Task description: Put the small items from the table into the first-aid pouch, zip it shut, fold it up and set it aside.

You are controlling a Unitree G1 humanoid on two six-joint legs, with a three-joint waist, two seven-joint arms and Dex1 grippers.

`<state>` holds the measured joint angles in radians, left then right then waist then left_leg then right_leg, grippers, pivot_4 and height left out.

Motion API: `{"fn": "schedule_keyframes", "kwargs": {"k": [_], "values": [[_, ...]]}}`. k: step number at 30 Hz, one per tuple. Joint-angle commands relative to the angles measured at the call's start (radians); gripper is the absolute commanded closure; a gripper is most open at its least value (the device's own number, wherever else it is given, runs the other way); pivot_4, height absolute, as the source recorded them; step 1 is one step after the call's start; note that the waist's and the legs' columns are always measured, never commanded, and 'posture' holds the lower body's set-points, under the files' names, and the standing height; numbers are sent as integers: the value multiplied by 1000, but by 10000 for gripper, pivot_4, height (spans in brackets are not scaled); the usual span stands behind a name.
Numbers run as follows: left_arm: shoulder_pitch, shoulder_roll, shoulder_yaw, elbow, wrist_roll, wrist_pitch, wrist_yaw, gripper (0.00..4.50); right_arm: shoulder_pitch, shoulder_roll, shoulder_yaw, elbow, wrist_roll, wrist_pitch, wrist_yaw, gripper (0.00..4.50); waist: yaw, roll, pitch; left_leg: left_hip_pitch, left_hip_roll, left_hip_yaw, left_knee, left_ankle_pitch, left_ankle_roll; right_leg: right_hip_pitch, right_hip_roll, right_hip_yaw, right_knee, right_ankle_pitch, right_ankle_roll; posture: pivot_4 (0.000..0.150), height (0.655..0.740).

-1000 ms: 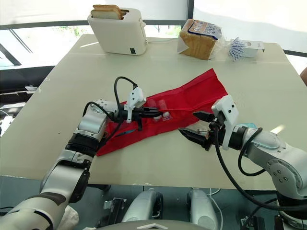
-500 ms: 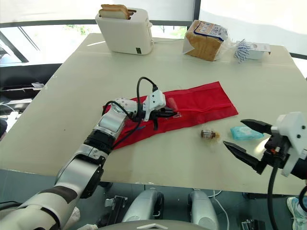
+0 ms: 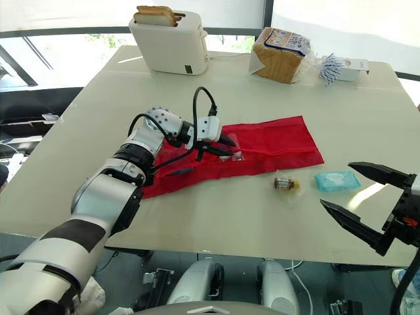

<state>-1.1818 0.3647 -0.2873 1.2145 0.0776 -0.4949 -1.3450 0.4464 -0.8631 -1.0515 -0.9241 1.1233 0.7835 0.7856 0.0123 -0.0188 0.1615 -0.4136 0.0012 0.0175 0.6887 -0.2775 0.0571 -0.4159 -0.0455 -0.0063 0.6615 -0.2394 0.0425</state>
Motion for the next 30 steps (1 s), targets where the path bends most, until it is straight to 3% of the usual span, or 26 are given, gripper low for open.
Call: {"fn": "schedule_keyframes", "kwargs": {"k": [1,2,4,8,11,16,21,24,28,30], "values": [[-9,22,112,-70,-98,229,-12,14849,-4,-13,7,-24,31,-34,-45,0,0,0,0,0,0,0,0,0,0,0,0,0,0,0,0,1500,7400],[22,22,122,-138,-111,297,-4,12122,-1,-9,14,-27,26,-40,-54,0,0,0,0,0,0,0,0,0,0,0,0,0,0,0,0,1500,7400],[128,23,121,-368,-125,467,33,12122,6,-1,25,-31,15,-52,-66,0,1,0,0,0,0,0,0,0,0,0,-1,0,0,0,0,1500,7400],[330,-16,118,-857,-117,867,238,12122,16,1,46,-34,8,-72,-82,0,4,1,0,0,0,-1,0,0,0,1,-2,1,0,0,0,1500,7400],[408,-55,93,-1058,-65,1048,378,12122,16,-8,52,-25,5,-84,-83,0,5,0,0,-1,0,-3,2,0,-1,1,-2,2,0,0,0,1500,7400],[448,-113,20,-1145,-32,1143,488,12122,36,-24,27,-12,10,-89,-52,0,4,1,-1,0,0,-2,2,0,0,2,-1,3,1,0,0,1500,7400],[401,-146,-72,-1000,38,1020,562,12122,91,-23,-43,-7,8,-92,3,0,4,1,-1,0,0,-2,2,0,0,2,-1,3,0,0,0,1500,7400],[360,-167,-100,-887,49,905,565,21029,124,-22,-94,4,-8,-96,41,0,5,1,-1,0,0,-2,2,0,0,2,-1,2,0,0,0,1500,7400],[326,-147,-119,-793,28,730,460,39834,144,-34,-144,40,-33,-104,91,0,3,1,-1,0,0,-1,1,0,0,2,-1,1,-1,0,0,1500,7400],[321,-110,-143,-752,27,587,369,44406,144,-38,-145,56,-47,-109,106,0,2,1,-1,1,0,0,1,0,0,2,-1,1,0,0,0,1500,7400]]}}
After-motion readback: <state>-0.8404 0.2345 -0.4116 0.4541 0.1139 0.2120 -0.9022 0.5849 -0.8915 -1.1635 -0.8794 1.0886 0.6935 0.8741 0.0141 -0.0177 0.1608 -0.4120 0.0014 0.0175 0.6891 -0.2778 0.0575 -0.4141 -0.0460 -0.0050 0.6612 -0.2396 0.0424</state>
